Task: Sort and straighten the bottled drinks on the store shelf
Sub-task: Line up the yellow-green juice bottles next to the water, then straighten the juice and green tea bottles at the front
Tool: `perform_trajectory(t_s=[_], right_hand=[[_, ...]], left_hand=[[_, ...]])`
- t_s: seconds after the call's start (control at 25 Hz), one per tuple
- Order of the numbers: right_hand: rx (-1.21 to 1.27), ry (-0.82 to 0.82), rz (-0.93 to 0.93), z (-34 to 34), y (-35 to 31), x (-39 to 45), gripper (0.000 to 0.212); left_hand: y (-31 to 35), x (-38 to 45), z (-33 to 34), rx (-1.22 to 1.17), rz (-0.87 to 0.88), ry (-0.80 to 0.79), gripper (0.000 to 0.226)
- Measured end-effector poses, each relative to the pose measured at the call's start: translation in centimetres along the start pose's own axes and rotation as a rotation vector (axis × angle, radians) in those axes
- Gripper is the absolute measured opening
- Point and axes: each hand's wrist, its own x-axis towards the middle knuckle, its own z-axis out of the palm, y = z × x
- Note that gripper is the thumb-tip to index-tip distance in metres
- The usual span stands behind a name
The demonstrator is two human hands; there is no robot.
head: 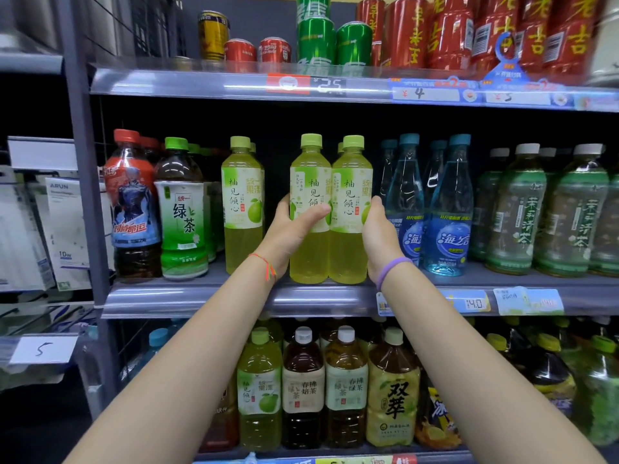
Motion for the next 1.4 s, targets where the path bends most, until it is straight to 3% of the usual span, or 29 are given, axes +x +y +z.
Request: perform_trajectory(t_s=[0.08, 0.16, 0.24, 0.28, 0.36, 0.44, 0.52, 0.6, 0.76, 0.96, 1.4], right_hand=[[-0.113, 0.141, -0.266, 0.5, 0.2, -1.4, 0.04], [-0.227, 0.324, -0.805, 1.0, 0.4, -3.3, 0.035], [-0.353, 0.345, -1.256, 2.3, 0.9, -4.5, 0.035], [-0.385, 0.279, -1.347, 3.2, 1.0, -4.9, 0.032], [-0.347, 0.056, -1.221, 5.5, 1.0, -5.8, 0.025], [-0.268, -0.141, -0.776, 7.8, 0.6, -7.0, 0.025], [-0.194, -0.245, -0.313, 10.2, 1.0, -6.6, 0.039], [-0.166, -0.276, -0.113, 12.2, 1.7, -5.2, 0.054], [-0.065, -0.199, -0.012, 15.0, 1.5, -2.7, 0.076], [0.049, -0.216, 0.095, 14.9, 0.4, -2.7, 0.057], [0.102, -0.196, 0.105, 14.0, 0.0, -4.1, 0.047]], left_hand=[[0.3, -0.9, 0.3, 0.131, 0.066, 0.091, 0.075], [0.4, -2.3, 0.0, 0.34, 0.329, 0.336, 0.045], [0.7, -3.4, -0.9, 0.552, 0.641, 0.608, 0.033], [0.7, -3.5, -1.6, 0.649, 0.707, 0.702, 0.037], [0.8, -3.3, -3.0, 0.691, 0.598, 0.736, 0.054], [0.4, -2.5, -4.0, 0.442, 0.35, 0.627, 0.06], [0.0, -1.6, -5.5, 0.148, 0.127, 0.576, 0.062], [-0.4, -0.4, -6.9, 0.0, 0.001, 0.551, 0.065], [0.0, 0.7, -7.7, -0.056, -0.124, 0.467, 0.067], [0.0, 0.6, -7.9, -0.085, -0.163, 0.438, 0.068], [1.1, -1.8, -7.3, -0.054, -0.146, 0.402, 0.057]])
